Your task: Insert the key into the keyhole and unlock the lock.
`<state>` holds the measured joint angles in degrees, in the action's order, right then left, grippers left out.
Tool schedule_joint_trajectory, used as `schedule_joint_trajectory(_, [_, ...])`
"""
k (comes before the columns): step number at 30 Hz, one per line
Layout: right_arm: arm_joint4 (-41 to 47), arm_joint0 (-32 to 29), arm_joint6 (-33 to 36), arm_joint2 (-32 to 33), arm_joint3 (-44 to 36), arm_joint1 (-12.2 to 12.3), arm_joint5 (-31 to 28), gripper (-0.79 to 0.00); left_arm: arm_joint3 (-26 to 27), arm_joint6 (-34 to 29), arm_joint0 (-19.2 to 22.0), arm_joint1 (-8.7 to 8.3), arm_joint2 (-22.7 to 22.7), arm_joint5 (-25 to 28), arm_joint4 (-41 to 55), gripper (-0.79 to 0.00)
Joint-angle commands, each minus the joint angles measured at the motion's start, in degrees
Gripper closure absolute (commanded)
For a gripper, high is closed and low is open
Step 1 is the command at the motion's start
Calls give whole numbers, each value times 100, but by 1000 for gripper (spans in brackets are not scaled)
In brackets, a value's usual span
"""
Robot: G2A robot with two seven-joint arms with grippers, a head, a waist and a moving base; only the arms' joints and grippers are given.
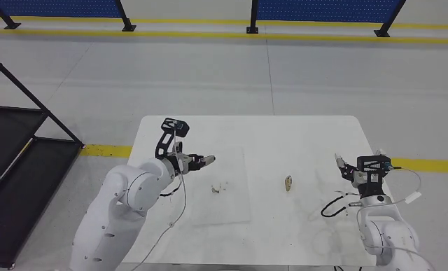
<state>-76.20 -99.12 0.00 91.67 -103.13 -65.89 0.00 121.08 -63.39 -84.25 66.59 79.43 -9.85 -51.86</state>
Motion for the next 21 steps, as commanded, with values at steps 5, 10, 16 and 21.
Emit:
schedule_joint_trajectory(5, [0,0,0,0,0,0,0,-785,-349,-127,62,43,-303,-689,69,-785])
schedule_joint_trajectory(10, [0,0,0,0,0,0,0,-785,-586,-306,90,86,-472,-1344,308,-785])
schedule_joint_trajectory(16, [0,0,0,0,0,0,0,-785,-689,-431,93,121,-626,-1665,702,-785])
schedule_joint_trajectory(21, [0,0,0,0,0,0,0,-785,-850,-395,120,147,-651,-1820,1192,-785])
